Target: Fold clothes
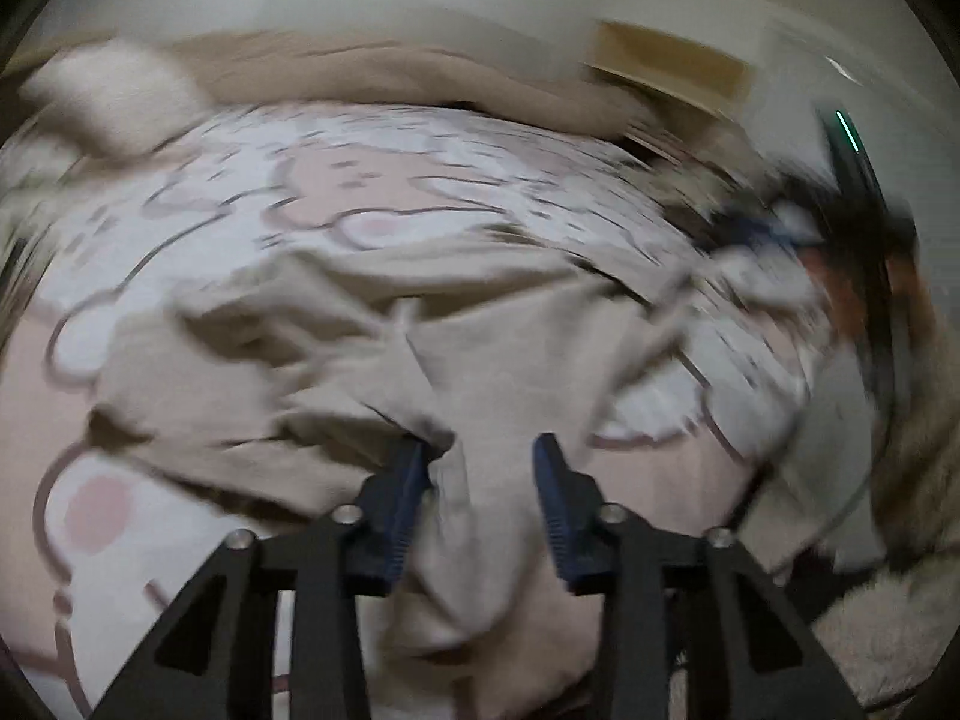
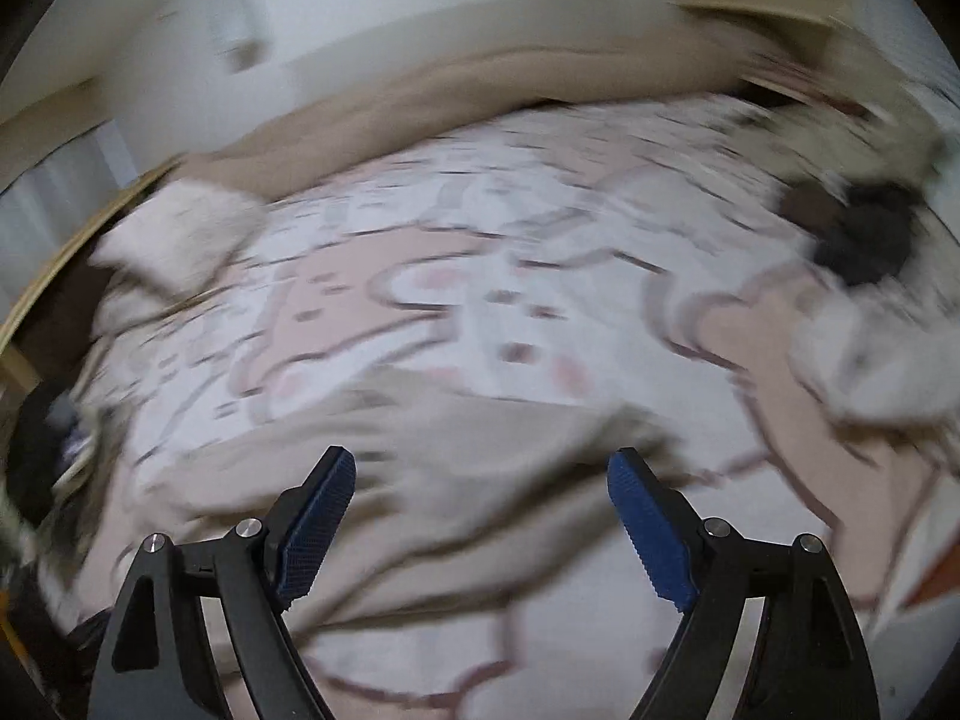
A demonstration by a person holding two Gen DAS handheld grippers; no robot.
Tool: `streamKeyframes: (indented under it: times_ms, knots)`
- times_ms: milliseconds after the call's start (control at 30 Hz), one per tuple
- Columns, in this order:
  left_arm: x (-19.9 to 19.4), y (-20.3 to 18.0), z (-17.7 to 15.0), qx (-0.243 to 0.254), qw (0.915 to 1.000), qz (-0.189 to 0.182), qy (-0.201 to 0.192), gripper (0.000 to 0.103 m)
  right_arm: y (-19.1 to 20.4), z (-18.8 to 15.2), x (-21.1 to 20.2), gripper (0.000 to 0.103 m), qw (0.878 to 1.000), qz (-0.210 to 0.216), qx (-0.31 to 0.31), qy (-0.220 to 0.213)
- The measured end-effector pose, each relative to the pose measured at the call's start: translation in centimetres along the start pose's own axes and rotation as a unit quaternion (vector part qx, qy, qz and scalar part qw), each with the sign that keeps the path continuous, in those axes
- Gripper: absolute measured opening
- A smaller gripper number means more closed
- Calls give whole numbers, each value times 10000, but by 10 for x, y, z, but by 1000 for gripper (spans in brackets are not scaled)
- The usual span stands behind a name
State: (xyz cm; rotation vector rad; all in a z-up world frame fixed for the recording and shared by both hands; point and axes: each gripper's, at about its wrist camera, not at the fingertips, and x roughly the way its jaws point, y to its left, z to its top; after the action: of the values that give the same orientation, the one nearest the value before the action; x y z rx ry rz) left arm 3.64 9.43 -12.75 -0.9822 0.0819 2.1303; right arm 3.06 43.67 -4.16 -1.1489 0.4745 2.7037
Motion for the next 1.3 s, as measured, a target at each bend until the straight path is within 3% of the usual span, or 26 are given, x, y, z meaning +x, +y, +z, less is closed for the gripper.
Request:
streamKeyframes:
  times_ms: [67,100,167,300,433,467,500,533,600,800,933,1100,1200,1300]
  knots:
    - [6,-20,-4,427,9988,-200,121,35,35,4,0,86,9981,473,-399,36]
    - [9,-29,-7,587,9977,-275,185,35,63,8,6,86,9938,880,-668,152]
    - [15,-38,-13,793,9959,-318,311,35,107,5,29,86,9844,1262,-1119,501]
    - [16,-38,-24,751,9955,-397,422,34,193,0,76,81,9519,1991,-2001,1194]
    - [8,-34,-29,623,9959,-527,401,34,259,-38,137,75,9188,1932,-2871,1899]
    - [6,-33,-30,603,9959,-544,391,34,269,-47,153,56,9147,1764,-3056,1972]
    - [4,-33,-31,586,9961,-544,370,34,272,-53,162,24,9134,1587,-3190,1970]
    - [2,-31,-31,566,9965,-524,332,34,272,-62,178,10,9117,1072,-3466,1927]
    - [-4,-26,-30,454,9973,-524,223,34,255,-53,185,4,9242,852,-3261,1793]
    - [-23,11,-23,-365,9982,-440,-182,35,147,14,126,3,9744,274,-2015,958]
    - [-34,45,-17,-922,9952,-36,-337,64,63,34,76,3,9890,-444,-1304,533]
    - [-43,93,-13,-1684,9829,672,-327,71,-36,28,25,3,9888,-1443,-329,181]
    - [-36,115,-10,-2008,9756,853,-247,71,-83,15,12,4,9778,-2077,168,204]
    - [-29,120,-7,-2062,9746,861,-178,71,-111,-4,22,4,9689,-2398,403,453]
